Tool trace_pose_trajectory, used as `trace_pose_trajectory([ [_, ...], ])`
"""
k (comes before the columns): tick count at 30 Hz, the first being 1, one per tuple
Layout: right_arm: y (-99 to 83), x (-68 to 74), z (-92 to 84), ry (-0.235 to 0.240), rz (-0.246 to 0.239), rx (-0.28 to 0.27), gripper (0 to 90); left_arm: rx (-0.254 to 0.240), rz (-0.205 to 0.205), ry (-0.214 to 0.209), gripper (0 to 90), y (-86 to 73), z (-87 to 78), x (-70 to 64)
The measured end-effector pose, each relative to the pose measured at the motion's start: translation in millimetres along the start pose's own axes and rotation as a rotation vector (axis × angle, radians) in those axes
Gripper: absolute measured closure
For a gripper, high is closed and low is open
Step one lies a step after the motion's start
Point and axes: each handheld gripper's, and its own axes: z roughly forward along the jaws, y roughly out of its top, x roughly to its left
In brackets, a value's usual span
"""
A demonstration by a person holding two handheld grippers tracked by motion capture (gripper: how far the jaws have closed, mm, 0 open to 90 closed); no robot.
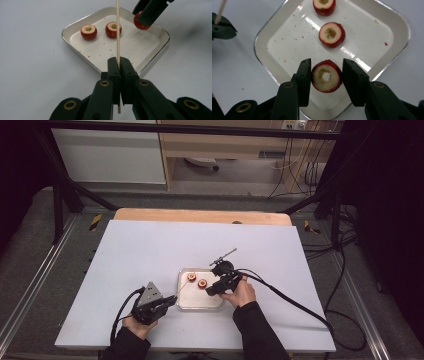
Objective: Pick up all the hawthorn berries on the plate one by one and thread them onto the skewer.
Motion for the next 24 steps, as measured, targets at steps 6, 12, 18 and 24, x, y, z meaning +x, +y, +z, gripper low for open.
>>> trace_pose_trajectory([
  [6, -1.4, 2.3, -15.8, 0.014, 0.012, -0.126, 60.4, -0.021, -0.029, -0.002, 88.0, -1.0, -0.5, -0.7],
  [12, -8.4, -3.0, -26.2, 0.063, 0.056, -0.288, 60.6, -0.048, -0.072, 0.002, 88.0, -1.7, -1.6, -0.5],
  [18, -16.7, -7.4, -29.8, 0.129, 0.112, -0.458, 60.6, -0.068, -0.103, 0.012, 88.0, -1.9, -2.4, -0.8],
  [24, -16.0, 0.0, -27.2, 0.176, 0.155, -0.598, 60.6, -0.1, -0.128, 0.003, 88.0, -2.2, -4.3, -2.6],
])
